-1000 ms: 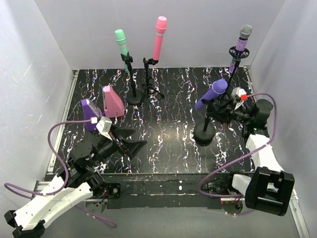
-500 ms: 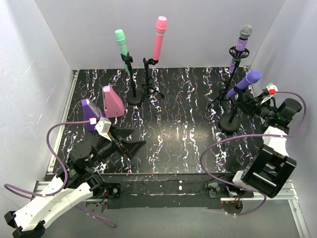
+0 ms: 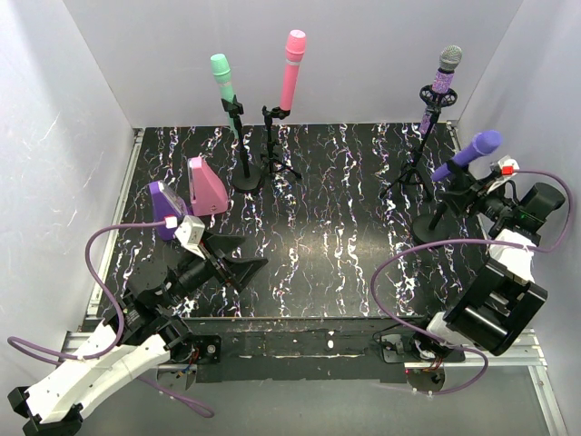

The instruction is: Attach the microphones to the stand

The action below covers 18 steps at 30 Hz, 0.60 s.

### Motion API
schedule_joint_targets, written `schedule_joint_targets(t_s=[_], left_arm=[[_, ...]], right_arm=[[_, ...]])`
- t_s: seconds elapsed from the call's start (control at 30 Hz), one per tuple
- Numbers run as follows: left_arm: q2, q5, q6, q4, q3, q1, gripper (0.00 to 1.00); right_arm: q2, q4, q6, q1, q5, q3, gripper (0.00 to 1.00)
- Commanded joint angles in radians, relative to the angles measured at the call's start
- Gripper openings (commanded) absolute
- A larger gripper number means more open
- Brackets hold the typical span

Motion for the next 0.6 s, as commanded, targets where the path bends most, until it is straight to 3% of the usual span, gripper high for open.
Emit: schedule_joint_targets(t_s=[0.0,0.17,0.57], left_arm=[[-0.014,-0.018,0.025,-0.036,0.012,0.003,0.98],[-0.035,-0.021,0.030,-0.056,0.015,0.003,0.98],[-0.055,-0.032,0.068,-0.127,0.048,0.003,0.98]], right_arm=[[-0.027,-0.068,-0.071,-0.030,0.009,0.034,0.65],[-0.062,-0.227,-0.191,-0.063,0.020,0.032,0.71],[-0.148,-0.912,-0.626,-0.206,0.099,0.106,0.76]])
